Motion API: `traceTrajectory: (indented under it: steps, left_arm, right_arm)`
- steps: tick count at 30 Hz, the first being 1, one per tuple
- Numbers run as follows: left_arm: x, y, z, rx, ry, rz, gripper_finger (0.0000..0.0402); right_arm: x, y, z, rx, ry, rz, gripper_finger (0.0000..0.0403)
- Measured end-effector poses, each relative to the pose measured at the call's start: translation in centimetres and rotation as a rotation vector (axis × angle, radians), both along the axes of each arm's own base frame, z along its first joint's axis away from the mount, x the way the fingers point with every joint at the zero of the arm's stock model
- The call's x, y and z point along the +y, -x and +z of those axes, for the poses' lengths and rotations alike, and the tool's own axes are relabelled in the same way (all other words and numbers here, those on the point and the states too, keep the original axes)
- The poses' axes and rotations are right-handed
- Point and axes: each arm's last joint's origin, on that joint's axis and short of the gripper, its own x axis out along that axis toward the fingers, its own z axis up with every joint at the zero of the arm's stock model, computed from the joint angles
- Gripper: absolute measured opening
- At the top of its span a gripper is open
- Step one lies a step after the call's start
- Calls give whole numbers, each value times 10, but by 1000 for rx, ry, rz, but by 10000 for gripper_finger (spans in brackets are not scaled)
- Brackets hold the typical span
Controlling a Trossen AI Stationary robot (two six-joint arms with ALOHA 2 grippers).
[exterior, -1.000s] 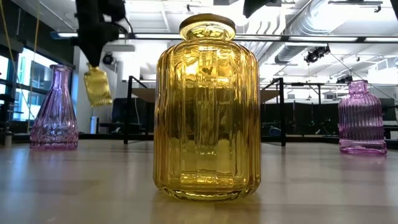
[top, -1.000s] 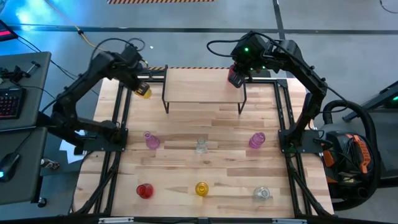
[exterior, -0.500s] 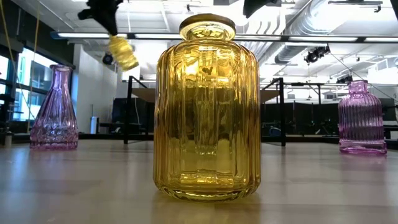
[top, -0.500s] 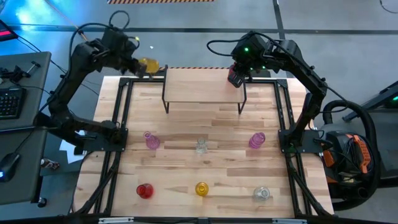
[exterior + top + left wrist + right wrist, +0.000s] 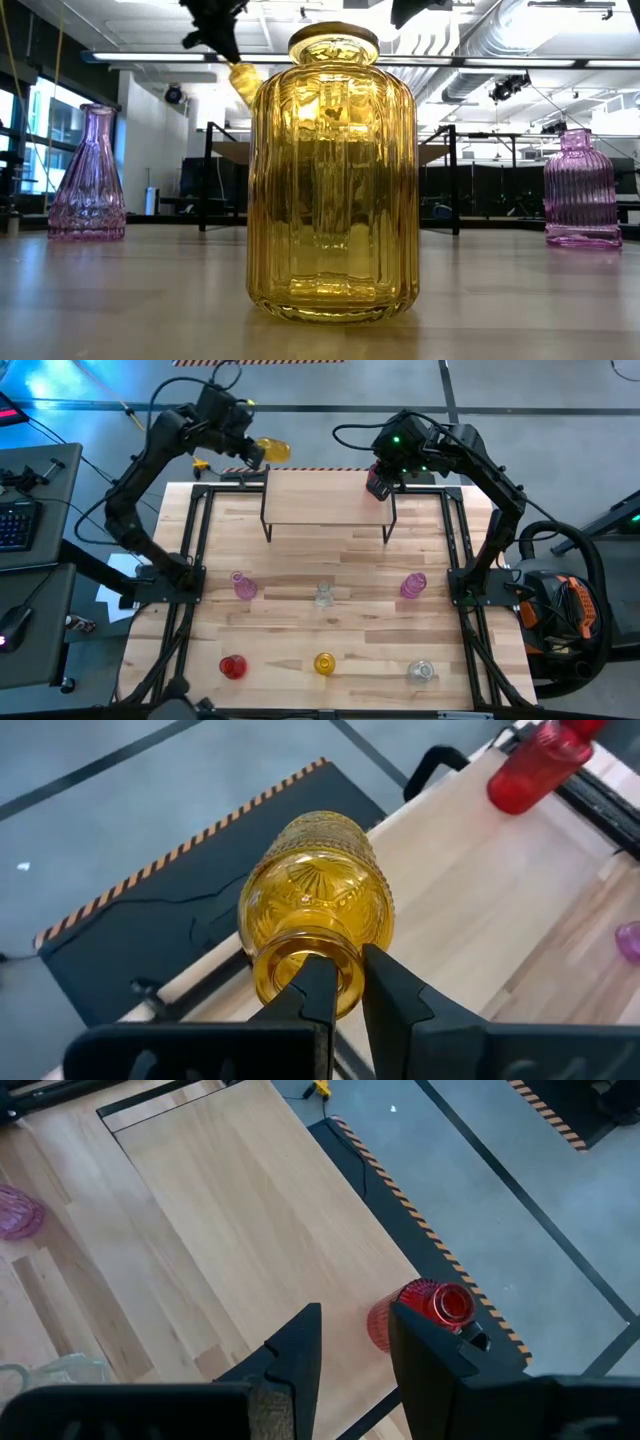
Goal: Sort vases onto shelf
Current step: Put the top yellow vase on the shelf
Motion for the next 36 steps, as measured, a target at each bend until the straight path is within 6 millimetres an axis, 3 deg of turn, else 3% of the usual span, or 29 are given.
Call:
traceTrajectory:
  steps: [12,36]
  left_arm:
    - [8,-39,-8,122,71,-129,19]
    - [23,-56,-35,301,192,-182,19]
  right_arm:
    - [0,0,0,-1,0,0,99]
    - [0,0,0,-5,-5,-8,99]
